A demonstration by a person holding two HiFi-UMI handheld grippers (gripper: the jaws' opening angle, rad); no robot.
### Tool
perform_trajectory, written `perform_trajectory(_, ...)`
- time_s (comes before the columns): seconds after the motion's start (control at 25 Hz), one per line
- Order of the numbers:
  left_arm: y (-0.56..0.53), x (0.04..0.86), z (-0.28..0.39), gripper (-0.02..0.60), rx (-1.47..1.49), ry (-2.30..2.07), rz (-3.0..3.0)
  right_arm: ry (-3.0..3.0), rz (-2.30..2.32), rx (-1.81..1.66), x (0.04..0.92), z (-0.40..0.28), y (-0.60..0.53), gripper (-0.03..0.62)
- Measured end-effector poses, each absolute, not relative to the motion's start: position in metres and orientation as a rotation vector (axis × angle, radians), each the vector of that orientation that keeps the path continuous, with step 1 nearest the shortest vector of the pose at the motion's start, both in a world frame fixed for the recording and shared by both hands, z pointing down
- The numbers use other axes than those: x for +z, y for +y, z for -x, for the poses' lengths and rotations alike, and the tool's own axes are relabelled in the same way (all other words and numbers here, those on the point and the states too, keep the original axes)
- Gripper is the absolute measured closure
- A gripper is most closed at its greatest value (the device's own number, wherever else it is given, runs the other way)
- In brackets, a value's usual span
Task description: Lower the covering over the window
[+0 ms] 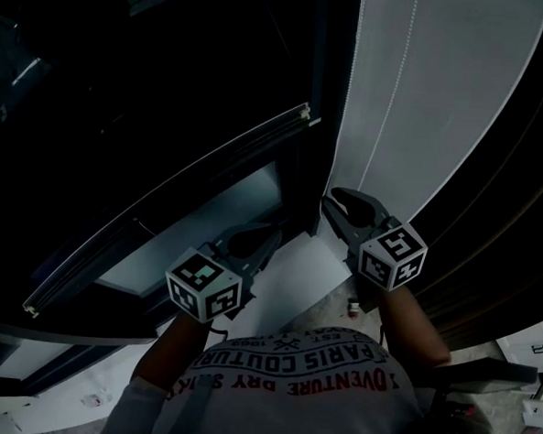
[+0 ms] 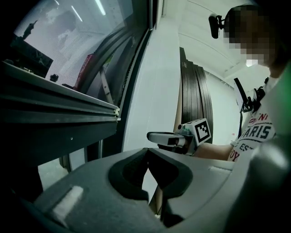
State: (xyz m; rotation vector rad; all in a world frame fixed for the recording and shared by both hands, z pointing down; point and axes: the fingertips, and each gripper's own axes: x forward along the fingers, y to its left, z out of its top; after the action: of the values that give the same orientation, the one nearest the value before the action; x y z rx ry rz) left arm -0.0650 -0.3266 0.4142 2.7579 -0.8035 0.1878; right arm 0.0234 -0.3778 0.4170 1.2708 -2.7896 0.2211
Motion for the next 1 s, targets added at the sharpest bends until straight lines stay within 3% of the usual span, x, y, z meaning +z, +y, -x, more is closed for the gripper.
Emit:
perform_trajectory(0.2, -0.337, 0.417, 0.064, 0.578, 0.181, -0.788, -2.75, -2.665, -1.402, 0.144, 0.417, -0.031, -0.416, 0.429)
perform_trajectory(0.68, -0.324, 0.409, 0.07, 0.578, 0.248, -0.783, -2.8, -2.54, -1.796, 0.162, 0.392, -0.056, -0.489, 0.421)
perform_trajectory(1.0, -0.318, 0.406, 0.074, 0.578, 0.281, -0.768, -2.838, -2.466, -1.856, 0.118, 0.387, -0.054, -0.521, 0.456)
